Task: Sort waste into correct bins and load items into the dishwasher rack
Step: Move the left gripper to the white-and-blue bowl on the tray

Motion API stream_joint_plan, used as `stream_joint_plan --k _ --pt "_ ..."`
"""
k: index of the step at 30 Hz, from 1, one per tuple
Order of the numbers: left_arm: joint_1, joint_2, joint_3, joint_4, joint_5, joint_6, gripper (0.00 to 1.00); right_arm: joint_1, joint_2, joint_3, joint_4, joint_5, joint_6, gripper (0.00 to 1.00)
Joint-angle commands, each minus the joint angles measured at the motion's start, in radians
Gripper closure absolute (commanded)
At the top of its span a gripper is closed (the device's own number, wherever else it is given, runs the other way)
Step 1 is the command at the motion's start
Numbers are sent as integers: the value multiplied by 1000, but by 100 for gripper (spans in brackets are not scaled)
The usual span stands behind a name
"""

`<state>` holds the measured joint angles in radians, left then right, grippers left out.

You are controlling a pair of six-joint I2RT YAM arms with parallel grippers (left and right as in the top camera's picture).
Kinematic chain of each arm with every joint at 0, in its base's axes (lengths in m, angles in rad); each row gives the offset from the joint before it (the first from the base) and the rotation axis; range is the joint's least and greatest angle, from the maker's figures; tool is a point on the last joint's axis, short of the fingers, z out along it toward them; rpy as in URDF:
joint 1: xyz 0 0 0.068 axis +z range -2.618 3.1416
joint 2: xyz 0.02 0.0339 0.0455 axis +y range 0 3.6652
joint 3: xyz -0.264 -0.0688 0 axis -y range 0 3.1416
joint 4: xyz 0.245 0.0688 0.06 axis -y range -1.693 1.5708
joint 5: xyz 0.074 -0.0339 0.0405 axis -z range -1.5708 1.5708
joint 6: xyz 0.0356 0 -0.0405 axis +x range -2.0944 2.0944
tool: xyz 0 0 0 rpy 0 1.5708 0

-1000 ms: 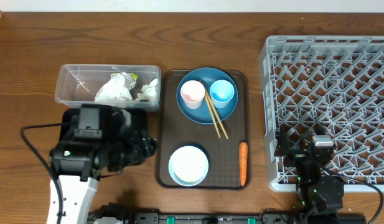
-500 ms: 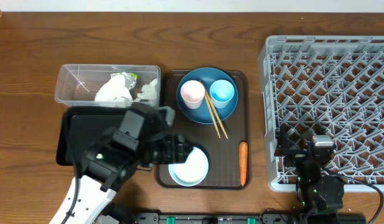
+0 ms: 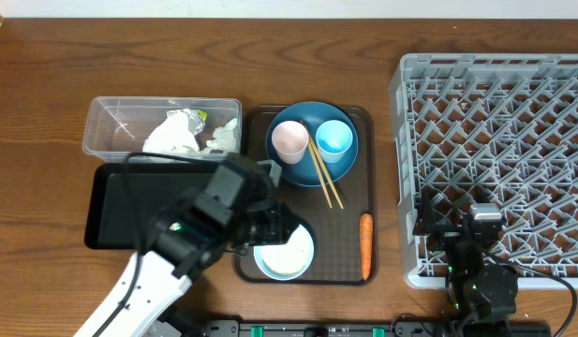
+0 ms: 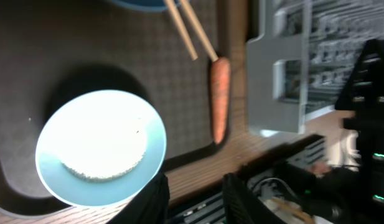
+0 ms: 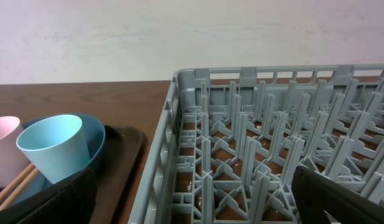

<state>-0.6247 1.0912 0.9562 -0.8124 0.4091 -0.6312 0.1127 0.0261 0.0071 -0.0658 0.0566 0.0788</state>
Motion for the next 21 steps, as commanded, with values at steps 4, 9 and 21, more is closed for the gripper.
stream_joint_plan --k 4,9,21 --pt "-158 110 -4 33 -196 -119 69 8 0 -2 -3 6 -6 1" --pt "-241 187 -4 61 -271 -175 69 8 0 -2 -3 6 -6 1" --pt "-300 354 -4 86 -369 -175 68 8 0 -2 -3 6 -6 1"
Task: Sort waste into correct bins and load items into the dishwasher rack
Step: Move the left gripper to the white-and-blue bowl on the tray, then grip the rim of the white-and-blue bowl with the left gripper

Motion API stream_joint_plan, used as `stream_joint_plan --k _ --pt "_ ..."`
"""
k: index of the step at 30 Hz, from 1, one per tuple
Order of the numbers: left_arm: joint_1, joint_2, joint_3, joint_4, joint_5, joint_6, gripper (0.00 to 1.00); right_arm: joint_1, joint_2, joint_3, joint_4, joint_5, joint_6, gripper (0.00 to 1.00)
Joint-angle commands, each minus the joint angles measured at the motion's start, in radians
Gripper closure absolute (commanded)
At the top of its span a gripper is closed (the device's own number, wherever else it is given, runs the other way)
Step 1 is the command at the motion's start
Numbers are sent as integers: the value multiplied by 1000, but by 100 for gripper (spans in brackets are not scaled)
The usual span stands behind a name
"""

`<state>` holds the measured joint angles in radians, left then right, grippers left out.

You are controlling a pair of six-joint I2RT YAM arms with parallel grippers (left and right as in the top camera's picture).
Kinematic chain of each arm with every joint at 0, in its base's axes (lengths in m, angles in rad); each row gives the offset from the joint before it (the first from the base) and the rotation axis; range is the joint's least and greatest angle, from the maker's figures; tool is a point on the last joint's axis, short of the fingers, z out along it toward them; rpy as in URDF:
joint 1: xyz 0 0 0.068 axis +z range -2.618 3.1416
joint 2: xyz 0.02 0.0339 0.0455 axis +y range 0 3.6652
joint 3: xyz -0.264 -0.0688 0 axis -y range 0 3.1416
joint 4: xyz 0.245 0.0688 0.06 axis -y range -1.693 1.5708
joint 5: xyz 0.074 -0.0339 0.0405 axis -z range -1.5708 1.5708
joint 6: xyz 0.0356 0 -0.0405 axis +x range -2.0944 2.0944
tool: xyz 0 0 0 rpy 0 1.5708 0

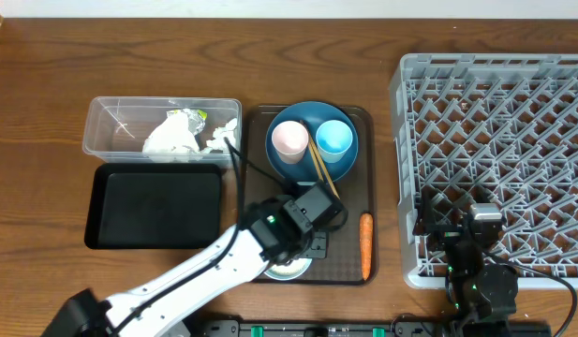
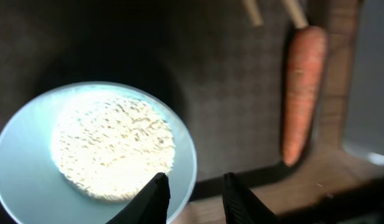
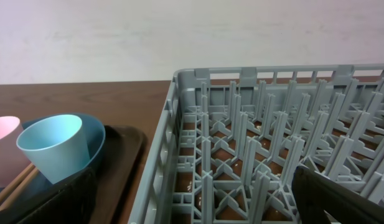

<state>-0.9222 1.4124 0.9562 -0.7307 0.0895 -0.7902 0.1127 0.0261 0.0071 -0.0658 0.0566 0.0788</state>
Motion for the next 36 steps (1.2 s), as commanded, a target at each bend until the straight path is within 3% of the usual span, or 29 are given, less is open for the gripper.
stream_joint_plan --k 1,21,36 --pt "-2 46 -4 10 -49 -16 68 8 0 -2 -3 6 -6 1" --pt "-84 150 -4 41 -47 -41 66 8 0 -2 -3 6 -6 1" --pt "-120 210 -7 41 -128 -63 66 8 0 -2 -3 6 -6 1"
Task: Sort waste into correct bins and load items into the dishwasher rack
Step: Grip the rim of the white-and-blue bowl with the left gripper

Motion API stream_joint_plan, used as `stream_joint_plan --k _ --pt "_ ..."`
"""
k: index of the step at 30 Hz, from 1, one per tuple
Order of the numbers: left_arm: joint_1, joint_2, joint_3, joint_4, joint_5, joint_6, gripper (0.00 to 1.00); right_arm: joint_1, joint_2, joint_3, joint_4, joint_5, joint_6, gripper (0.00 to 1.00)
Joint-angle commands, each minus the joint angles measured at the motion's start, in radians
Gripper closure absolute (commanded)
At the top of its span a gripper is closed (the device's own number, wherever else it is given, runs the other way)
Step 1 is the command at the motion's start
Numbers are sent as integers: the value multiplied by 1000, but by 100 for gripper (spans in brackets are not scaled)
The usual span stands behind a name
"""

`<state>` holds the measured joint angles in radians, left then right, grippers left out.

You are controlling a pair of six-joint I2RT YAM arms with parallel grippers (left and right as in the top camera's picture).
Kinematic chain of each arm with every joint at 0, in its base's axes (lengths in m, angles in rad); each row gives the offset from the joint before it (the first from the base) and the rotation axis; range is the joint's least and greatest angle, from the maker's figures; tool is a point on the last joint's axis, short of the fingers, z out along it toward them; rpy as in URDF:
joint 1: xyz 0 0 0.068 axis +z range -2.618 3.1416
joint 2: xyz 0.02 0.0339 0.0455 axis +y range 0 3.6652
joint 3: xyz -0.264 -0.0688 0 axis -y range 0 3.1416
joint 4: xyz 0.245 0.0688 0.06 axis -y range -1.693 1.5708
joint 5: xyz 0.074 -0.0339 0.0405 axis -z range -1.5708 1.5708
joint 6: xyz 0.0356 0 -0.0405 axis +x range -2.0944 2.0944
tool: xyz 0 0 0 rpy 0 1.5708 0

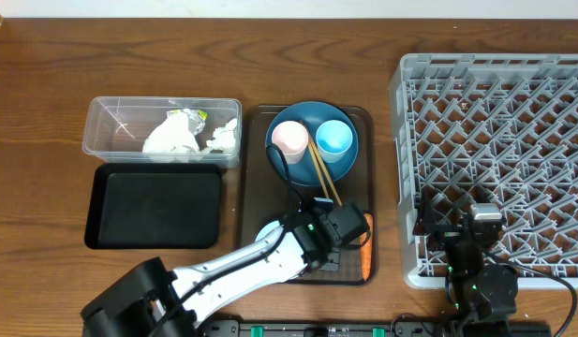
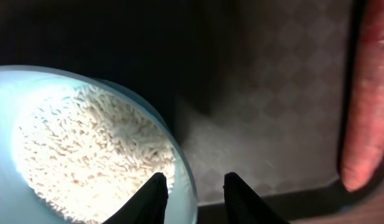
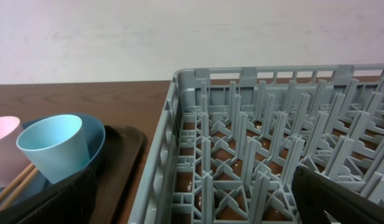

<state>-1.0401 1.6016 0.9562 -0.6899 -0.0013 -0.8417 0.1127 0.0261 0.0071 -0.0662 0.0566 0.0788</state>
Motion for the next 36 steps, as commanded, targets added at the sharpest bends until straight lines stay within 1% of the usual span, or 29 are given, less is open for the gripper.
stream_joint_plan --k 1,8,12,13,15,17,23,25,26,36 --pt "-2 29 -7 0 -37 -16 66 8 0 -2 -3 6 -6 1" --pt "-2 63 -8 0 -40 -25 68 8 0 -2 -3 6 -6 1" --pt "-2 63 -8 -6 -68 -24 70 8 0 -2 -3 6 -6 2" --pt "-2 63 -8 -10 -72 -24 71 8 0 -2 -3 6 -6 1" --pt "-2 63 -8 -12 -73 -24 78 8 0 -2 -3 6 -6 1" --pt "-2 63 -8 -11 -75 -25 81 8 0 -2 -3 6 -6 1" --pt "-2 63 -8 -18 -75 -24 81 8 0 -2 -3 6 -6 1" --pt "-2 63 -8 -27 -75 -24 88 8 0 -2 -3 6 -5 1" --pt "-2 63 -8 -29 -75 -24 93 8 0 -2 -3 6 -6 1" --pt "-2 63 -8 -38 -103 26 94 8 0 -2 -3 6 -5 1"
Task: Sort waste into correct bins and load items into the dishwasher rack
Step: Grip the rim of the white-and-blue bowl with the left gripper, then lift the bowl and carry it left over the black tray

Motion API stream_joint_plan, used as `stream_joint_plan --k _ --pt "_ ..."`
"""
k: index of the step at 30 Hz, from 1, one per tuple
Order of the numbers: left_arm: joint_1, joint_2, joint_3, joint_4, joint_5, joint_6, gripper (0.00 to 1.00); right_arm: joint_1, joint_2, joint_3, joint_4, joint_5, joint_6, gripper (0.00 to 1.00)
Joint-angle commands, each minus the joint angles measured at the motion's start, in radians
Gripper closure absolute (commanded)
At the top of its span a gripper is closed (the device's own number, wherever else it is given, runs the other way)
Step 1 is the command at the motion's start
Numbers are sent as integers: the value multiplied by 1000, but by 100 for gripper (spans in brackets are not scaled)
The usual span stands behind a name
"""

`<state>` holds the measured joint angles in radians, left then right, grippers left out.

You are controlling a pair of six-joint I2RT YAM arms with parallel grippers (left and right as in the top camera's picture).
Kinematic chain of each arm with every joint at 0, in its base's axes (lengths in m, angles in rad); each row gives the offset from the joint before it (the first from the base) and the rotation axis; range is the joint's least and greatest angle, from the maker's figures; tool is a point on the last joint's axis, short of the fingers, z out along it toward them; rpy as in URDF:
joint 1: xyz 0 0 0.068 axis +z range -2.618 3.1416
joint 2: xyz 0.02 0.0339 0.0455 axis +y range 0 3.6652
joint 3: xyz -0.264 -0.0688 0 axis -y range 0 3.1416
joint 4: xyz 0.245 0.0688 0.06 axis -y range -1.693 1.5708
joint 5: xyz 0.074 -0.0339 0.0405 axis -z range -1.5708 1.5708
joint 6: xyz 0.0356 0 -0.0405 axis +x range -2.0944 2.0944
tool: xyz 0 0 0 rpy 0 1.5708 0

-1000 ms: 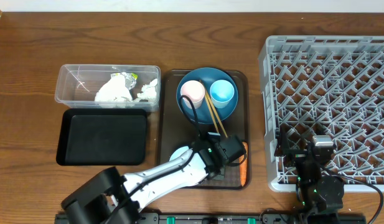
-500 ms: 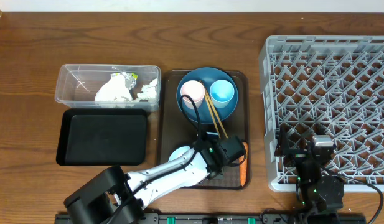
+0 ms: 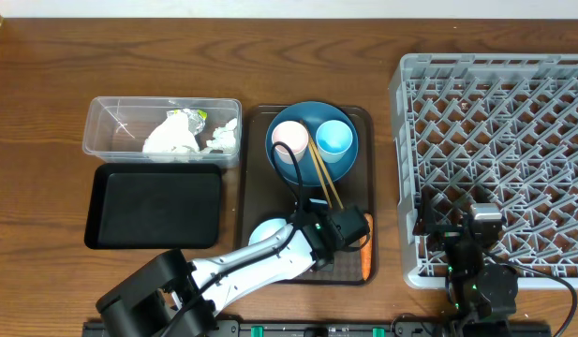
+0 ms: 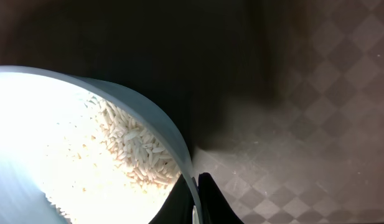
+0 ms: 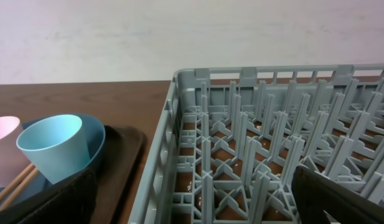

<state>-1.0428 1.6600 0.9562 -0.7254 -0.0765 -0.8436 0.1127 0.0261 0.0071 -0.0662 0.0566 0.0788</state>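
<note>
A pale blue bowl of white rice (image 4: 86,143) sits at the front of the brown tray (image 3: 349,192). My left gripper (image 4: 193,198) is shut on the bowl's right rim, one finger inside and one outside. From overhead, the left arm (image 3: 331,229) covers most of the bowl (image 3: 267,231). An orange carrot (image 3: 365,251) lies to the arm's right on the tray. The grey dishwasher rack (image 3: 495,140) stands at the right. My right gripper (image 5: 192,193) rests open at the rack's front edge, holding nothing.
A blue plate (image 3: 312,167) at the back of the tray holds a pink cup (image 3: 289,140), a blue cup (image 3: 333,138) and chopsticks (image 3: 321,180). A clear bin (image 3: 164,128) holds crumpled waste. A black tray (image 3: 155,206) lies in front of it.
My left gripper, open with a finger on each side of the bowl's right rim, has come lower and shut on that rim. The right arm has not moved.
My left gripper was open, high over the rice bowl. It was then nearer the bowl and further right. Then its fingers stood either side of the rim near the carrot. Now it grips the rim. The right gripper stayed open at the rack.
</note>
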Motion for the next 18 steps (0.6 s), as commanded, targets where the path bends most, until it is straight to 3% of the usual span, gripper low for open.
stream_joint_plan --k 1,11,18 --pt "1 4 -8 -3 -30 43 94 8 0 -2 -3 6 -6 1" --pt "37 -60 -7 -75 -147 96 94 8 0 -2 -3 6 -6 1" --pt "119 -176 -7 -105 -157 235 94 8 0 -2 -3 6 -6 1"
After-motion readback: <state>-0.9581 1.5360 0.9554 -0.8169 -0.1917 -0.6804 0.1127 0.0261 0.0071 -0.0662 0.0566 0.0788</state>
